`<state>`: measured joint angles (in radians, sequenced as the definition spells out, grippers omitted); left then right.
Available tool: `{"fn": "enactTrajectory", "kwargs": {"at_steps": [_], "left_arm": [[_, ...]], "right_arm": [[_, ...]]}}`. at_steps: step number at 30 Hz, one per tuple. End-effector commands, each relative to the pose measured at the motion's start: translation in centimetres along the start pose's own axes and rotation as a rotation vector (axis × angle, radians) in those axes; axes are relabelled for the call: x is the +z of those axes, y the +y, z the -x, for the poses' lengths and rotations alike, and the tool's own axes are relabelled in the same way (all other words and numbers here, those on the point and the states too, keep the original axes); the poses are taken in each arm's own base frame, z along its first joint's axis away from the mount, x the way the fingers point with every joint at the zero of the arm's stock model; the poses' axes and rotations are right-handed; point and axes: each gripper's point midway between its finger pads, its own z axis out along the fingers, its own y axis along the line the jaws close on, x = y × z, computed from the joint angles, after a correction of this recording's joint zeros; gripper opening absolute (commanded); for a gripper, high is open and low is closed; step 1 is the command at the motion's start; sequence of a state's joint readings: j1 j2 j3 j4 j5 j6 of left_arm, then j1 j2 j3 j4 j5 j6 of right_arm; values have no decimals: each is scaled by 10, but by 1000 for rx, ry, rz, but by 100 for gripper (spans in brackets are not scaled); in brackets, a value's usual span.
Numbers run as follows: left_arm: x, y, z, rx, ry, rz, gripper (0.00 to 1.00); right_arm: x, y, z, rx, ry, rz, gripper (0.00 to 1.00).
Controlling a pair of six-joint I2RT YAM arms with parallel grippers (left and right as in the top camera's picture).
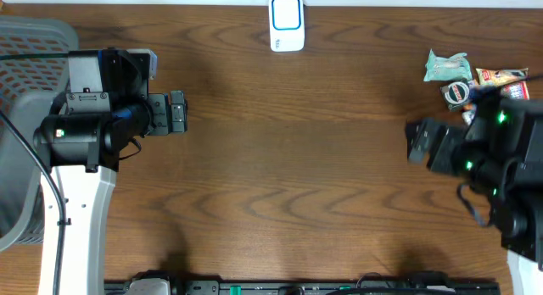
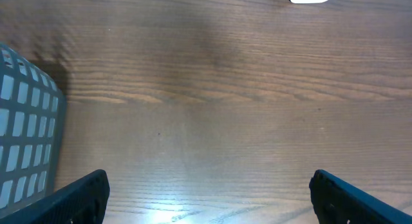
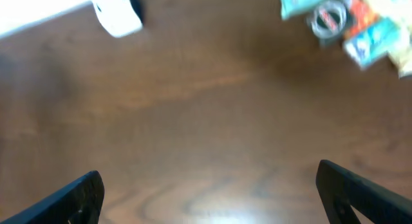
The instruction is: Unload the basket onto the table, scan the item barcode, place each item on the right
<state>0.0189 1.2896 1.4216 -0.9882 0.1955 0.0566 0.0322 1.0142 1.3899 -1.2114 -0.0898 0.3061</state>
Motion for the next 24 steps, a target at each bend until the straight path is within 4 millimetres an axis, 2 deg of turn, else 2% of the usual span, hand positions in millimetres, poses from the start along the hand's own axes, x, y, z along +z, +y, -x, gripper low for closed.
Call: {"fn": "enactTrajectory", "kwargs": {"at_steps": [1,9,24], "left_arm": [[-1,3,2,6,-3,9,98],[-1,3,2,6,-3,9,98],[-1,3,2,6,-3,9,98]], "right_arm": [[6,-4,-21,7,56,-9,99],[3,12,-65,198,267,84,99],[2,12,-66,199,271,82,99]]}}
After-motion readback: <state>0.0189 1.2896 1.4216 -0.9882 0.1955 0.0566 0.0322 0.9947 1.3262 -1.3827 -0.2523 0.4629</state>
